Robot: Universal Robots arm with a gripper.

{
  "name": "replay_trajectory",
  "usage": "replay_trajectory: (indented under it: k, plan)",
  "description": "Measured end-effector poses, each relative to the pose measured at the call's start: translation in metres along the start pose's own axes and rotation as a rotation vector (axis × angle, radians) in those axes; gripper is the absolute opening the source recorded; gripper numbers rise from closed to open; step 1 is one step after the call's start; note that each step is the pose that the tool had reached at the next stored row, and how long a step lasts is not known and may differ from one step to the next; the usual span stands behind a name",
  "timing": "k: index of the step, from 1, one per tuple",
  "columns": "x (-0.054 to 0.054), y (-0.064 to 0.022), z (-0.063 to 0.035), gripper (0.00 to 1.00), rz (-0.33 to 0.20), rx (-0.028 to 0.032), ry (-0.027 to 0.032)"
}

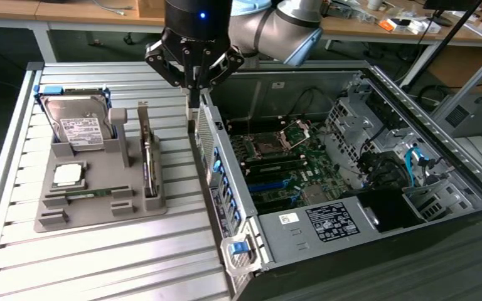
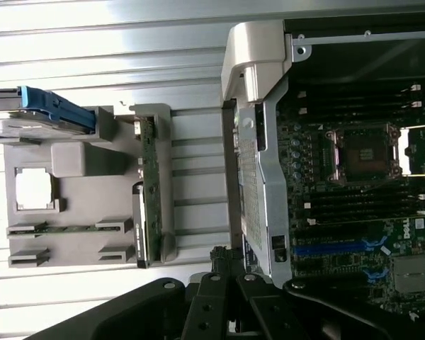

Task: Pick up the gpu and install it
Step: 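Reach for the gpu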

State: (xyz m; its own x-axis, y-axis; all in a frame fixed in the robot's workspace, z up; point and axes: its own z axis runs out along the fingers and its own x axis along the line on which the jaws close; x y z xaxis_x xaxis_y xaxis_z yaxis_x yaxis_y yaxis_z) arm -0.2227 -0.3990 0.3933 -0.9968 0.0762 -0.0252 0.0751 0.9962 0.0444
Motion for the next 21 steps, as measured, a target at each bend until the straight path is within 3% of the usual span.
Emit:
replay_trajectory:
  k: [21]
  plan:
    - [0.025, -0.003, -0.0006, 0.11, 0.0, 0.0, 0.0]
